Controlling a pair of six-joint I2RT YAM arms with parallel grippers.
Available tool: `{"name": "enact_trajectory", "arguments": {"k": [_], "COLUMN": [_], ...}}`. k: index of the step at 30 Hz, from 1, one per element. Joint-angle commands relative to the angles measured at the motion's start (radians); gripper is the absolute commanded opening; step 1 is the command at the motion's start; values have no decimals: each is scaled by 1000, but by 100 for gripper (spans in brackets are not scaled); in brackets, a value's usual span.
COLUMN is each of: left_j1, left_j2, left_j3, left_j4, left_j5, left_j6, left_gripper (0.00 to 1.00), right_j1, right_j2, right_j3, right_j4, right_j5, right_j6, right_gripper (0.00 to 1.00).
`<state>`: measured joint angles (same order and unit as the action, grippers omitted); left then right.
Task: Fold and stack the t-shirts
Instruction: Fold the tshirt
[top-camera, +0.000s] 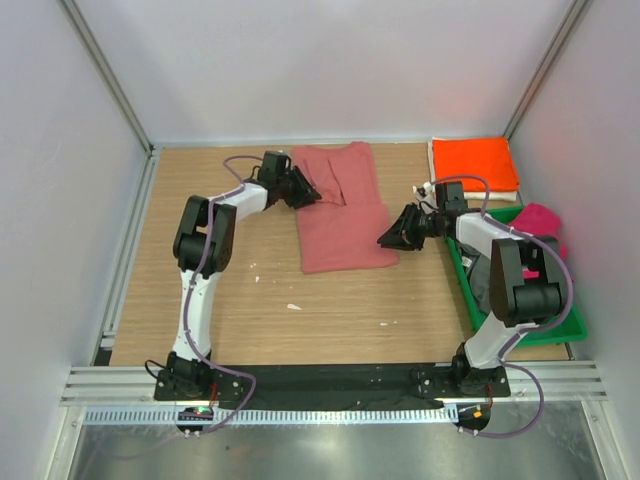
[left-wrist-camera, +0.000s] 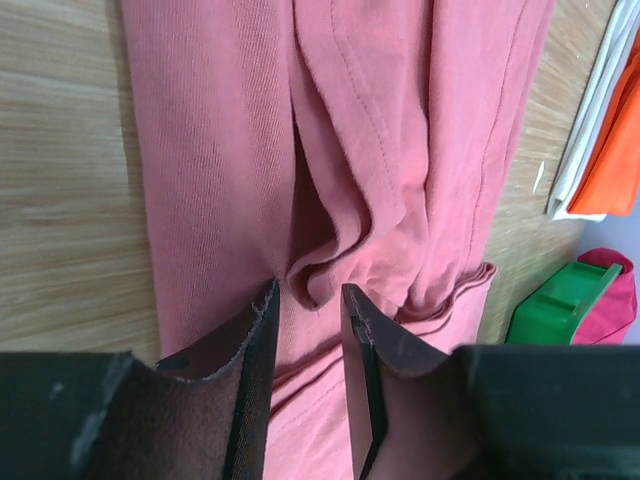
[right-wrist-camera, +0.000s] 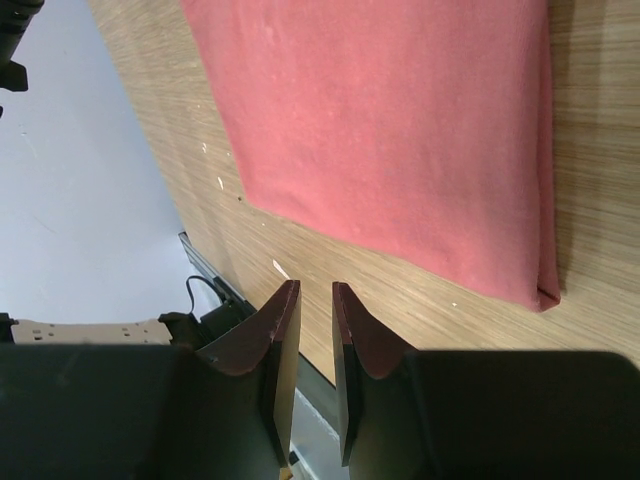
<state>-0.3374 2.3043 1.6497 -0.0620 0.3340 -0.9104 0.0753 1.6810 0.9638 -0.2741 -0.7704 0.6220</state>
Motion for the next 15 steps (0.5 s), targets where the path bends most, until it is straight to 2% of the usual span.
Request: {"name": "enact_trajectory", "arguments": {"k": [1,5,8,9,15], "left_j1": [0,-2,-2,-3,-8], "left_j2": [24,27,18,12,-60], "left_j3": [50,58,64,64,24], "left_j4": [25,22,14,14,5], "left_j5": [-6,2,5,7,-13], "left_j6": [-15,-15,-5,-5,10], "left_gripper": [32,22,9,0,0], "right_j1": [-2,-2,-3,-2,-3], "right_j2": [9,16,20,22,31], "right_j3": [46,49,50,52,46], "right_j4": [7,-2,-5,-5,3], "right_j5": [-18,-21,-20,-18,-18], "right_j6": [-22,-30,-34,-34,-34], "right_gripper": [25,25,25,25,25]}}
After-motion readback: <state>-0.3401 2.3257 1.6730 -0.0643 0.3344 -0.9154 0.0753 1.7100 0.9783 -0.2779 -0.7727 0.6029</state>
